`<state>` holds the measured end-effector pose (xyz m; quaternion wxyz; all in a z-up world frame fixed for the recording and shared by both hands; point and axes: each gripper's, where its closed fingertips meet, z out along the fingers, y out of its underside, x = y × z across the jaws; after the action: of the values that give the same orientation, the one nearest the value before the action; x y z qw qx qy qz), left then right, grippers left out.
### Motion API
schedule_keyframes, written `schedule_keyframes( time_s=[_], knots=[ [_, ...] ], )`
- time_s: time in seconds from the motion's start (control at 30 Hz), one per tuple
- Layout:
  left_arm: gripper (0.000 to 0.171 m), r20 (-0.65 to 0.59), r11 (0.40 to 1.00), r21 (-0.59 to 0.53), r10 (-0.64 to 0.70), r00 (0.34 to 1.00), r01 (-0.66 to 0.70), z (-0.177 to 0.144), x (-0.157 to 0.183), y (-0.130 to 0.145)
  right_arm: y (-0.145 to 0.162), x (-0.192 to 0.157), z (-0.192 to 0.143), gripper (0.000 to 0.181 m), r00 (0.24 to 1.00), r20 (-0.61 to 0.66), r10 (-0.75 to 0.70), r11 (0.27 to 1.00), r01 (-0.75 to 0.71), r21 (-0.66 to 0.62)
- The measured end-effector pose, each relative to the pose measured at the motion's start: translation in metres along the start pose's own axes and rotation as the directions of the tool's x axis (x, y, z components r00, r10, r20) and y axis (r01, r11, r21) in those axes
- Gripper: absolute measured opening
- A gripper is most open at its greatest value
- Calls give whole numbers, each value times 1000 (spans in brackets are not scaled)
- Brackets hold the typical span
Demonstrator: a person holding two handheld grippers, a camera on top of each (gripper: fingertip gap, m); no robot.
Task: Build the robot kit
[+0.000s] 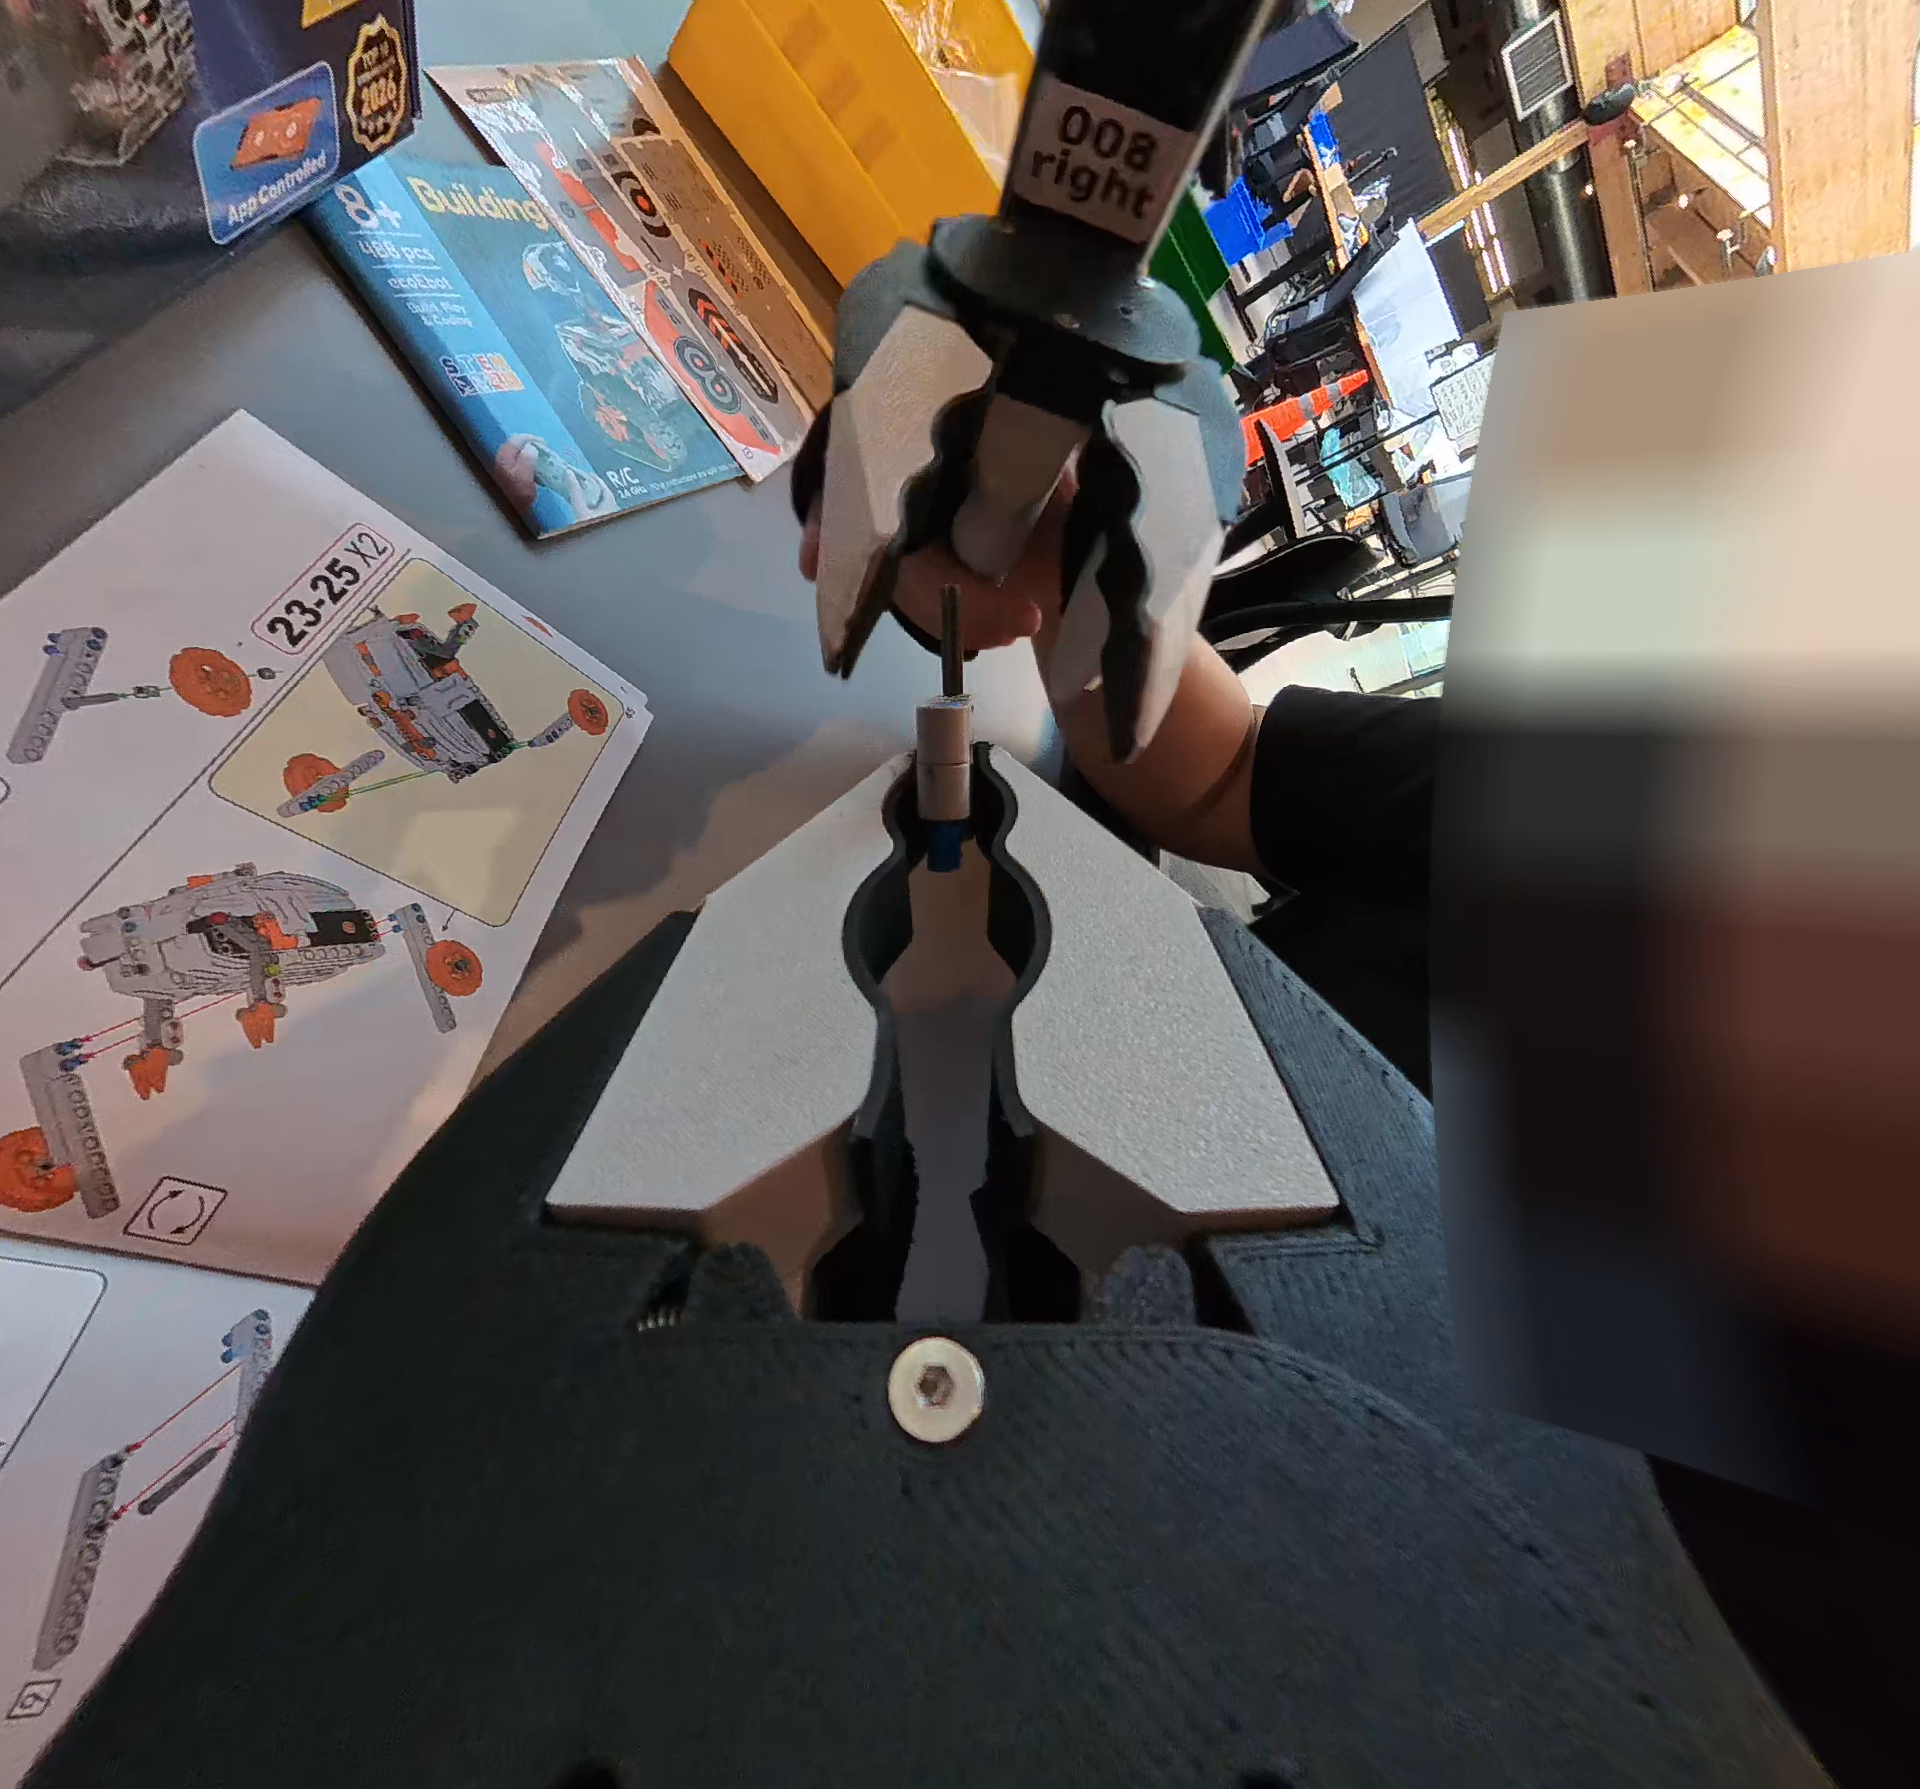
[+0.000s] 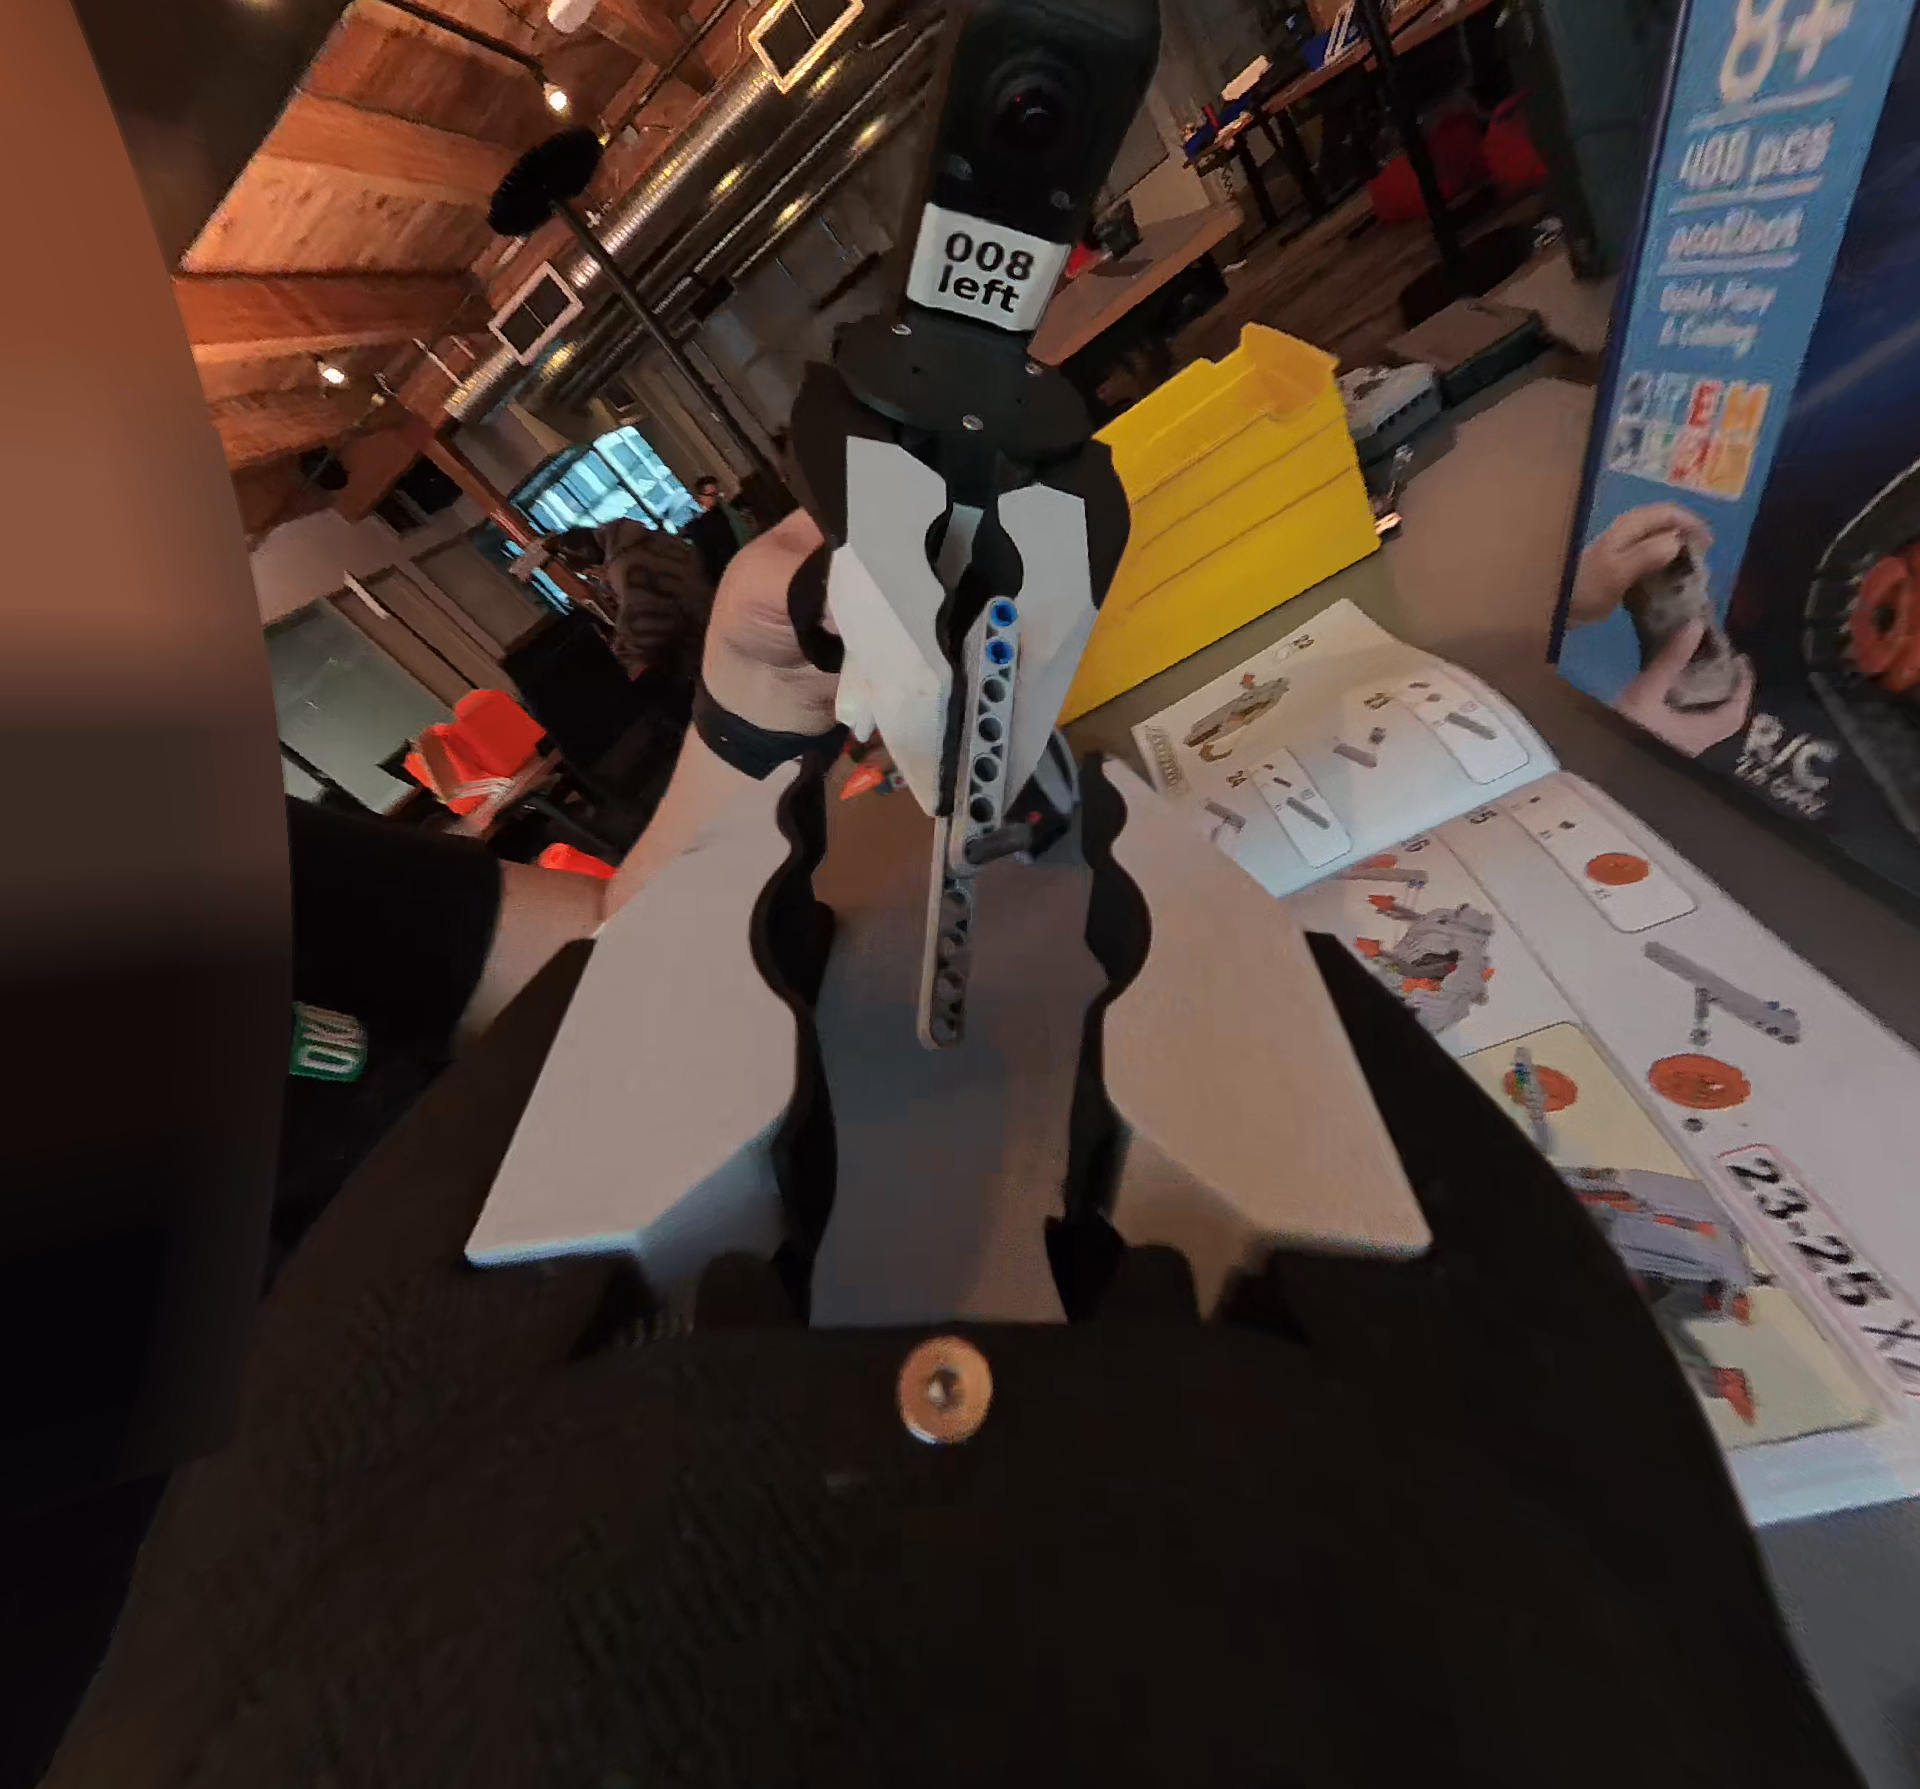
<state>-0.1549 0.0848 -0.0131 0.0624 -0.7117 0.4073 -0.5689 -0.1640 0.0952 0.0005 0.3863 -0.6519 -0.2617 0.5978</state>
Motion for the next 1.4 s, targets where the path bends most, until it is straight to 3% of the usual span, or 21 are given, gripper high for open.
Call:
schedule_keyframes(
  time_s=[0.07, 0.1, 0.17, 0.23, 0.27, 0.57, 0.73, 1.07, 1.17, 1.27, 1.33, 1.4],
  knots=[
    [6, 30, 1000, 19, -5, 1000, 4, -2, -4, -3, -8, -4, -3, 53, 972, -98, -212, 977, 211, -18],
    [6, 53, 999, 32, -6, 999, 5, -3, -6, -5, -10, -4, -4, 54, 920, -173, -352, 936, 345, -72],
    [5, 85, 999, 54, -10, 996, 5, -4, -9, -9, -7, -1, -6, 57, 735, -286, -616, 787, 553, -274],
    [5, 86, 997, 75, -6, 996, -1, -3, -7, -13, -6, 7, -7, 57, 559, -343, -754, 656, 618, -434],
    [5, 94, 997, 78, -3, 996, -5, -3, -7, -14, -5, 9, -5, 54, 515, -355, -780, 625, 622, -472],
    [5, 103, 991, 134, 7, 995, -21, 1, -3, -25, -6, 25, -4, 22, 343, -412, -844, 535, 593, -603],
    [8, 71, 989, 150, 9, 997, -20, 1, 1, -27, -8, 24, -5, 21, 320, -418, -850, 523, 599, -607],
    [35, -18, 968, 250, -4, 1000, 9, -18, 12, -41, -12, 23, -8, 20, 282, -422, -862, 501, 607, -617],
    [48, 42, 936, 327, 119, 992, -126, -39, 18, -53, -12, 22, -9, 21, 285, -412, -866, 495, 611, -618],
    [54, 270, 851, 259, 390, 880, -457, -52, 24, -51, -8, 19, -10, 20, 311, -375, -873, 486, 614, -622],
    [59, 393, 747, 127, 566, 725, -652, -50, 32, -42, -4, 17, -13, 20, 325, -335, -884, 467, 614, -637],
    [59, 529, 627, -33, 671, 519, -778, -45, 30, -36, 1, 14, -17, 21, 350, -294, -890, 454, 604, -655]
  ],
)
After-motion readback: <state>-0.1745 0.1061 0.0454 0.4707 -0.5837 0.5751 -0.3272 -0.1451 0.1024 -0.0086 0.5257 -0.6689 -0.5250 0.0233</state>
